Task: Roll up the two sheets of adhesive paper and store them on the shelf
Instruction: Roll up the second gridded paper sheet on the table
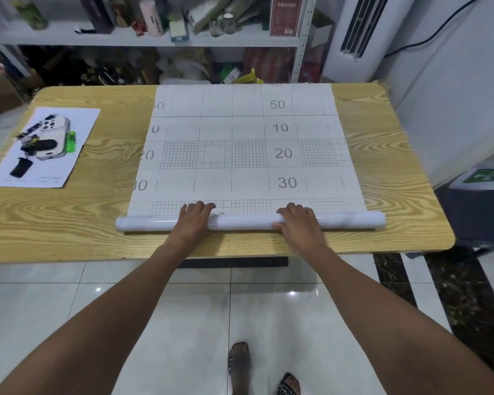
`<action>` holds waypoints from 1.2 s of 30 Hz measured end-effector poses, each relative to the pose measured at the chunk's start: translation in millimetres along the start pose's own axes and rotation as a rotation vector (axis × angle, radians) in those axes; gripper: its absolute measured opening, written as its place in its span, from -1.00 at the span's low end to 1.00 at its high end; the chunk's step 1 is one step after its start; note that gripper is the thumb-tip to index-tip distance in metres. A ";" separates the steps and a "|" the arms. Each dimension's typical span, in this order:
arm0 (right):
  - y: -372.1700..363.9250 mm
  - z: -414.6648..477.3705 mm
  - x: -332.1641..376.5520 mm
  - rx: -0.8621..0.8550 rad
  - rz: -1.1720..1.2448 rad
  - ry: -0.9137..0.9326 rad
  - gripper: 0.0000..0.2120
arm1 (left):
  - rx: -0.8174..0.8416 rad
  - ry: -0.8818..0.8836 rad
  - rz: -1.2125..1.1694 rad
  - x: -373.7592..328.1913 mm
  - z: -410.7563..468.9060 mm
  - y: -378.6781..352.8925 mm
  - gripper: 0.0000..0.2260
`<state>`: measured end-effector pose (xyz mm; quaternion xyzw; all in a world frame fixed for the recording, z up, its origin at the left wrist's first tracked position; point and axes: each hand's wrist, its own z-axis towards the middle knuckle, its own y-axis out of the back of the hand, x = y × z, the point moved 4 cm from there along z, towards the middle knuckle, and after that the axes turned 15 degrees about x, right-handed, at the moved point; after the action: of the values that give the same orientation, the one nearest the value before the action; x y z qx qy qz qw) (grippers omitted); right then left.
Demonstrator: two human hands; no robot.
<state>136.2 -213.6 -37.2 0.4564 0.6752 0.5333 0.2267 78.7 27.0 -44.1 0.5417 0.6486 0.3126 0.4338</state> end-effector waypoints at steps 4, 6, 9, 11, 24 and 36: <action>-0.3 -0.7 0.5 0.018 0.016 0.000 -0.62 | -0.026 0.046 0.008 -0.5 -1.2 3.2 -0.50; 0.5 -1.0 0.7 0.024 0.035 -0.004 -0.61 | -0.023 0.043 0.029 -1.8 -2.8 4.5 -0.52; 2.6 -0.5 1.2 0.015 0.059 0.006 -0.65 | -0.029 0.044 0.022 0.8 -2.3 4.4 -0.59; 2.5 -0.8 0.1 0.004 0.049 0.007 -0.66 | -0.023 0.035 -0.010 3.2 -0.7 3.7 -0.65; -7.4 -6.1 -2.9 -0.009 -0.035 -0.045 -0.32 | 0.009 -0.021 0.002 5.6 0.7 2.2 -0.69; -10.4 -4.5 1.1 -0.098 0.004 -0.018 -0.49 | 0.034 -0.056 0.007 12.7 0.5 5.0 -0.62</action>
<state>128.2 -215.1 -45.2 0.4507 0.6453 0.5622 0.2538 80.9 40.4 -42.8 0.5598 0.6395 0.2875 0.4416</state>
